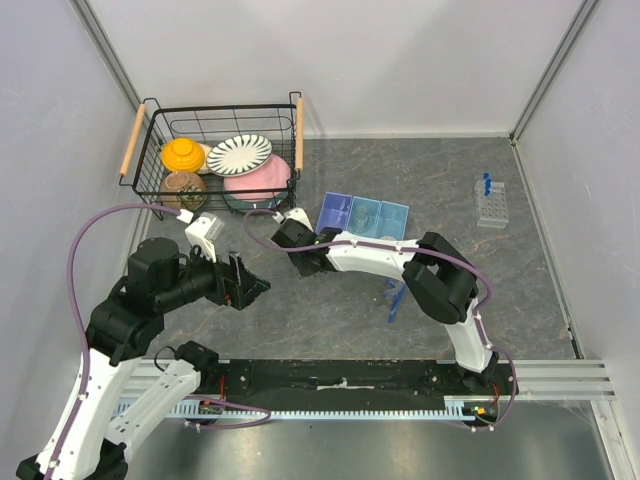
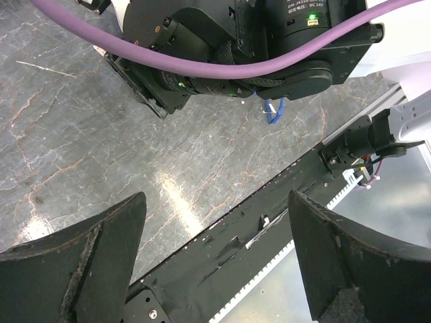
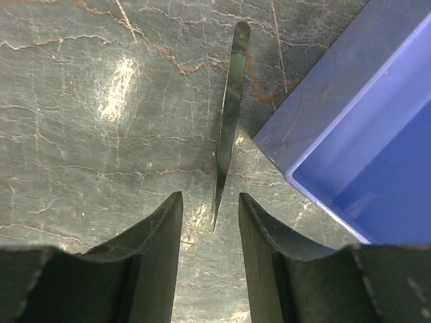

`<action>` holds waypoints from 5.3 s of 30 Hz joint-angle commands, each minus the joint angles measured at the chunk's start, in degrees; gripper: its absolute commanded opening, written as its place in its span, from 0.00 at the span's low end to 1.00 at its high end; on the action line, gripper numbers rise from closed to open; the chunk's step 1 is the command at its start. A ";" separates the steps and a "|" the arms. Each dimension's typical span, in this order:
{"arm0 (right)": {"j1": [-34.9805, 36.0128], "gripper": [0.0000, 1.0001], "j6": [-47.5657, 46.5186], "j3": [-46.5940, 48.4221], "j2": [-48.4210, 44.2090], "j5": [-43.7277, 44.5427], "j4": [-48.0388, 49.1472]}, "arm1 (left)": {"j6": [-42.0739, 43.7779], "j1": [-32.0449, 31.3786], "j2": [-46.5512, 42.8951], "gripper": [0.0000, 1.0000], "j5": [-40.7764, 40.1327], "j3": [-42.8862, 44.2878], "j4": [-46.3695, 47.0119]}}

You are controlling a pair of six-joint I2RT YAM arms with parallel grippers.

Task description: Organize the chemistry lab equipment

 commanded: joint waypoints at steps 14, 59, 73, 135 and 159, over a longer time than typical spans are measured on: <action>0.36 0.34 0.39 3.50 4.81 1.55 1.13 | 1.89 -0.10 0.92 0.92 1.65 0.78 -0.03; -0.25 0.00 24.03 2.97 -15.41 14.99 -7.66 | 0.40 -0.10 -0.93 0.92 -0.54 2.46 -2.49; -9.31 0.00 19.46 7.37 -7.32 12.54 -7.84 | 0.57 -0.01 -0.84 0.92 -0.90 1.84 -2.49; -8.87 0.47 34.65 -37.43 -74.08 9.47 -15.92 | 1.45 -0.01 -0.93 0.92 -1.95 1.84 -1.35; -8.96 0.50 56.63 -67.50 -93.01 6.47 -6.17 | 0.40 -0.01 -0.84 0.92 0.60 -0.01 -0.20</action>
